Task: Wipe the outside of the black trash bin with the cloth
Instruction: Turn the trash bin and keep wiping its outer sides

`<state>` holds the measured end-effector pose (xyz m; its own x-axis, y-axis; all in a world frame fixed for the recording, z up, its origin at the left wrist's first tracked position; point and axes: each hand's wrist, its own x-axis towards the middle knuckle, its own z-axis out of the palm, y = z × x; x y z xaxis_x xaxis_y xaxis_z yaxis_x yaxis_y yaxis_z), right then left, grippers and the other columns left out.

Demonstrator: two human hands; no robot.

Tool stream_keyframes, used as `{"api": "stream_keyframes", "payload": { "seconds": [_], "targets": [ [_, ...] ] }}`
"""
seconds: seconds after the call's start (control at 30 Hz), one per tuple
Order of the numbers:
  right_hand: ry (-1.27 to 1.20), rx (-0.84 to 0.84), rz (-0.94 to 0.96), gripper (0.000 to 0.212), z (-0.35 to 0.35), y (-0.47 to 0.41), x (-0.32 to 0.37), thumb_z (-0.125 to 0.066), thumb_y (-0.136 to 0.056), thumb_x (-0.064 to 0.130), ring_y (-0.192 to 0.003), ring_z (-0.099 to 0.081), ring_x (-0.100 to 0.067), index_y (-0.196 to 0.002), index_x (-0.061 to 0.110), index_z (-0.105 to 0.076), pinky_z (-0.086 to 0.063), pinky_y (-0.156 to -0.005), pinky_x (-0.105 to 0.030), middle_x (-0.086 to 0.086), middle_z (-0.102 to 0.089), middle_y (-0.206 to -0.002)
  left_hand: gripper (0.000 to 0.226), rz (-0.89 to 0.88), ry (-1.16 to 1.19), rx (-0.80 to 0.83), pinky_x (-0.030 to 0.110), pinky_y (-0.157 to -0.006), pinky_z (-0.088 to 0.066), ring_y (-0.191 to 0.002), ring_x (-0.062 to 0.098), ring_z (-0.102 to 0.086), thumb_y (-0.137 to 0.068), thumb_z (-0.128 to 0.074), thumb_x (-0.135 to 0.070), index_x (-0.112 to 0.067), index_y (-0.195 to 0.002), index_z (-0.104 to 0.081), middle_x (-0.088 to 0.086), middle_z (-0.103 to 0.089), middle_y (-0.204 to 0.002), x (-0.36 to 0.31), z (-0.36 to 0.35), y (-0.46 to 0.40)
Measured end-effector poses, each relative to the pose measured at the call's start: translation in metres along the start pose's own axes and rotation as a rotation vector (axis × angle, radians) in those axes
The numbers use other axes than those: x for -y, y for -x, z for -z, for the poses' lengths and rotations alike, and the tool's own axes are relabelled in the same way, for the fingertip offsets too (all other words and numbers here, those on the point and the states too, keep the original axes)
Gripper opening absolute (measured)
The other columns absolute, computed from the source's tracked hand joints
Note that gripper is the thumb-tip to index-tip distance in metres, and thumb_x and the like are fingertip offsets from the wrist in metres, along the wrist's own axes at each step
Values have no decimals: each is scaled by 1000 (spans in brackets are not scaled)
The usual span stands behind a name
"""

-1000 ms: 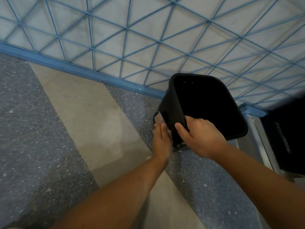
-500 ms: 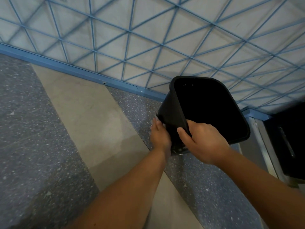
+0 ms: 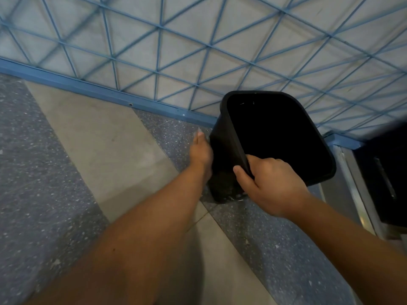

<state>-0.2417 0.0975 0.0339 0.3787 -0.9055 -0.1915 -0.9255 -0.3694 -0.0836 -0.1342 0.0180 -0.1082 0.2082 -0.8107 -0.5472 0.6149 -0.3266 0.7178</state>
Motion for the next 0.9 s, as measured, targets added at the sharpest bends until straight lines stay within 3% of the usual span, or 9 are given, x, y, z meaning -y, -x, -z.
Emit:
{"api": "stream_keyframes", "payload": {
  "seconds": [0.1, 0.23, 0.27, 0.33, 0.43, 0.53, 0.67, 0.77, 0.9],
  "targets": [
    [5, -4, 5, 33, 1, -2, -1, -35, -98, 46, -56, -56, -20, -81, 21, -47, -50, -58, -41, 1, -53, -61, 63, -100, 20, 35, 38, -124, -35, -141, 18, -50, -100, -44, -58, -21, -150, -53, 0, -53, -152, 9, -8, 8],
    [-6, -5, 16, 34, 1, -2, -1, -35, -97, 47, -55, -52, -21, -72, 25, -37, -47, -55, -40, 2, -44, -57, 76, 37, 61, 158, 54, -120, -42, -133, 33, -61, -88, -58, -72, -16, -140, -62, 16, -66, -139, 38, 11, -20],
    [-8, -4, 24, 35, 1, -2, -2, -35, -97, 47, -54, -51, -20, -69, 27, -33, -46, -54, -39, 3, -43, -56, 74, 59, 99, 142, 54, -118, -44, -129, 33, -63, -85, -59, -71, -17, -137, -64, 16, -68, -135, 35, 9, -19],
    [-13, -6, 32, 35, 1, -2, -2, -34, -97, 48, -51, -49, -18, -68, 28, -32, -44, -52, -38, 4, -42, -55, 59, 6, 65, 93, 47, -113, -50, -124, 28, -66, -99, -50, -56, -15, -138, -63, 16, -70, -132, 31, 5, -11],
    [-15, -14, 38, 35, 0, -2, -3, -30, -94, 50, -51, -49, -18, -71, 25, -38, -46, -53, -39, 4, -43, -54, 48, -113, 19, 136, 42, -114, -49, -130, 27, -62, -113, -36, -40, -11, -145, -55, 18, -65, -138, 34, 8, 1],
    [-15, -17, 40, 35, -1, -2, -3, -29, -94, 51, -51, -50, -17, -71, 26, -37, -47, -54, -41, 4, -44, -55, 44, -70, 36, 37, 46, -116, -47, -132, 30, -62, -112, -38, -38, -14, -143, -59, 15, -66, -138, 31, 9, -5],
    [-10, -7, 33, 35, 1, -2, -4, -34, -97, 48, -50, -48, -15, -68, 29, -30, -46, -53, -38, 5, -41, -55, 58, -308, -117, 136, 55, -126, -32, -149, 31, -44, -109, -35, -53, -16, -153, -47, 15, -49, -156, 45, 10, 9],
    [-5, -3, 33, 34, 1, -2, -2, -33, -97, 48, -52, -48, -15, -70, 28, -32, -45, -54, -37, 5, -43, -56, 69, -235, -68, 79, 53, -125, -34, -148, 23, -47, -97, -39, -67, -26, -151, -50, 6, -52, -157, 58, 17, 0],
    [-28, 8, 26, 32, 2, -3, -3, -34, -97, 47, -52, -52, -14, -77, 24, -43, -45, -53, -34, 5, -48, -57, 69, -288, -127, 135, 60, -125, -30, -150, 32, -44, -100, -39, -71, -23, -149, -51, 13, -51, -156, 59, 16, -9]
  ]
}}
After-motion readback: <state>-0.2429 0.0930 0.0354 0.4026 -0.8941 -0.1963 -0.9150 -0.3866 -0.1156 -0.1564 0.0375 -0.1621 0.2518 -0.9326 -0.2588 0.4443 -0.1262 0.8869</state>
